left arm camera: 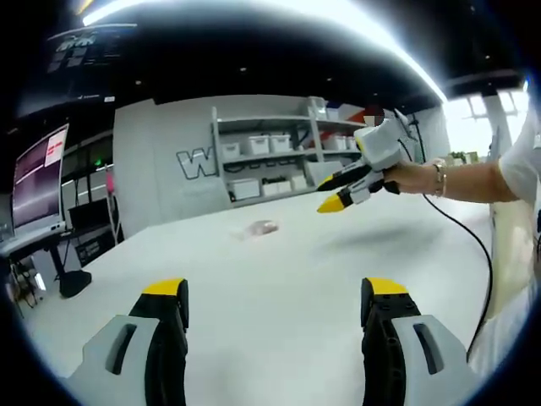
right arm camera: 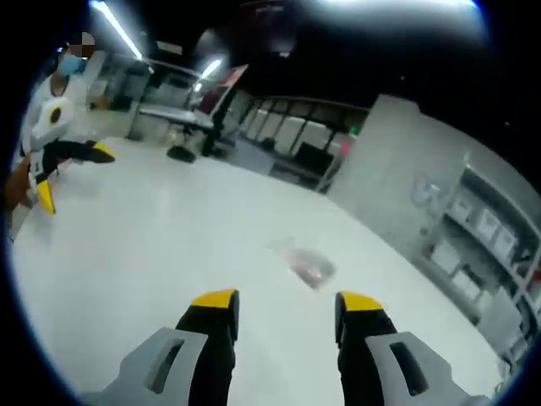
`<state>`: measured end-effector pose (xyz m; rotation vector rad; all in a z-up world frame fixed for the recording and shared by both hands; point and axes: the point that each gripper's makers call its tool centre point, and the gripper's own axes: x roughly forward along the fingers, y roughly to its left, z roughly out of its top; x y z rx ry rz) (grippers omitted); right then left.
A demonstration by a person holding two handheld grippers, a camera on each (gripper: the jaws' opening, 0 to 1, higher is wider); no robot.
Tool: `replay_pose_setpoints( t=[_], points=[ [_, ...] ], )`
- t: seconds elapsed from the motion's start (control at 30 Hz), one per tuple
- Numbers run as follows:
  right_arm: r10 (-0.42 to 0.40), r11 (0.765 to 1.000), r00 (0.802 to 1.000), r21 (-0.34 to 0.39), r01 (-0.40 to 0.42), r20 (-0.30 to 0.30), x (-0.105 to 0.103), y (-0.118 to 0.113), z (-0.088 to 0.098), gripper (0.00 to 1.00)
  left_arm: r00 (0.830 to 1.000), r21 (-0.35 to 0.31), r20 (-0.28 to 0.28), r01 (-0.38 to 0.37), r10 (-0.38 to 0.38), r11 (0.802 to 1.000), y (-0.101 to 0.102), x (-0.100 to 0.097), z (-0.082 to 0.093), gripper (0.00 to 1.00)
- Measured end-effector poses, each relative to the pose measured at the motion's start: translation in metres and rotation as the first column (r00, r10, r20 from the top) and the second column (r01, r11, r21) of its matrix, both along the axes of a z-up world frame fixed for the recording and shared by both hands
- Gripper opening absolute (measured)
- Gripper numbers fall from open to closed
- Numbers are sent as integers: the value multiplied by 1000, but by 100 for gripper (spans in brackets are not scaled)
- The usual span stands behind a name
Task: Open the resealable bag by pulling the two sides of the seal apart until the entire bag opening is separated and visibly accessible.
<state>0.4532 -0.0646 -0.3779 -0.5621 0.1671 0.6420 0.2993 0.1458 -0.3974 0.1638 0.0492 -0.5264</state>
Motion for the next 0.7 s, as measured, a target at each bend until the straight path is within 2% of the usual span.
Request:
replay_pose_setpoints(
  t=[0.23,0.7],
  points=[
    [3,1000,1000,-3,-3,5,4,1,-3,43,1000,3,-5,-7,7,1000,2,3,-1,83],
    [23,1000,1000,-20,-23,2,8,6,-13,40,1000,7,-8,5,-5,1000,-7,3,-3,83]
  ],
)
